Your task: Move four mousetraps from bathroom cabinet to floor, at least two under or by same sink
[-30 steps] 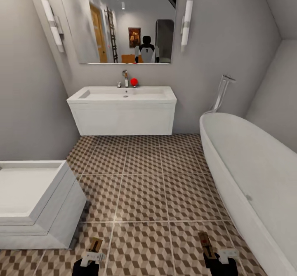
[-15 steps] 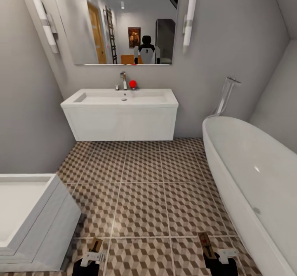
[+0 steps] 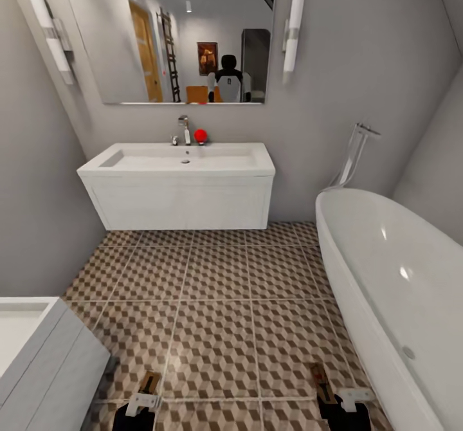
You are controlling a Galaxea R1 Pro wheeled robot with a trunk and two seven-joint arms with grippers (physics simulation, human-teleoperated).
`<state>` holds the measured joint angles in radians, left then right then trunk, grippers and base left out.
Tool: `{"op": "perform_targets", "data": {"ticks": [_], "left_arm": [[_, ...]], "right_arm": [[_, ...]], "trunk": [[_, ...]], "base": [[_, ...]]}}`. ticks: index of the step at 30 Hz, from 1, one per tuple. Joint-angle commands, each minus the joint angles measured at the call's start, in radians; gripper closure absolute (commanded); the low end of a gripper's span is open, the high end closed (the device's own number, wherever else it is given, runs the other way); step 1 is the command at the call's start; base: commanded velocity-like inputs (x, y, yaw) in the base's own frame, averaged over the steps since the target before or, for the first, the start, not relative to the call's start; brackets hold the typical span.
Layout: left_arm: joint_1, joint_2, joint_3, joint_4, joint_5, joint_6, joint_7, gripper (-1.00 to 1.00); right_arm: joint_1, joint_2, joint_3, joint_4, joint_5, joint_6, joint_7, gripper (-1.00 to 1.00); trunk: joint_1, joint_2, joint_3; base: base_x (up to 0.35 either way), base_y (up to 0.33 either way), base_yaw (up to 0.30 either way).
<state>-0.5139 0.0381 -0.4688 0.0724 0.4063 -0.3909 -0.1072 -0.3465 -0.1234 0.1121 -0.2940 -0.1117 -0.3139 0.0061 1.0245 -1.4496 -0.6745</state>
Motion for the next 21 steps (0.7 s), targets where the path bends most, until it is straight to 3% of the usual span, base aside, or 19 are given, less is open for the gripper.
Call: {"op": "perform_targets", "data": {"ticks": [1,21], "left_arm": [[-0.002,0.0,-0.005,0.004,0.007,-0.006,-0.005,1.0],[-0.002,0.002,-0.005,0.004,0.007,-0.006,-0.006,1.0]], "right_arm": [[-0.001,-0.001,0.008,0.001,-0.011,-0.004,0.001,1.0],[0.0,-0.001,0.008,0.001,-0.011,-0.004,0.002,1.0]], "trunk": [[0.001,0.0,-0.001],[0.001,0.0,-0.001]], "base": [[0.309,-0.145,0.0],[0.318,-0.016,0.0]]}}
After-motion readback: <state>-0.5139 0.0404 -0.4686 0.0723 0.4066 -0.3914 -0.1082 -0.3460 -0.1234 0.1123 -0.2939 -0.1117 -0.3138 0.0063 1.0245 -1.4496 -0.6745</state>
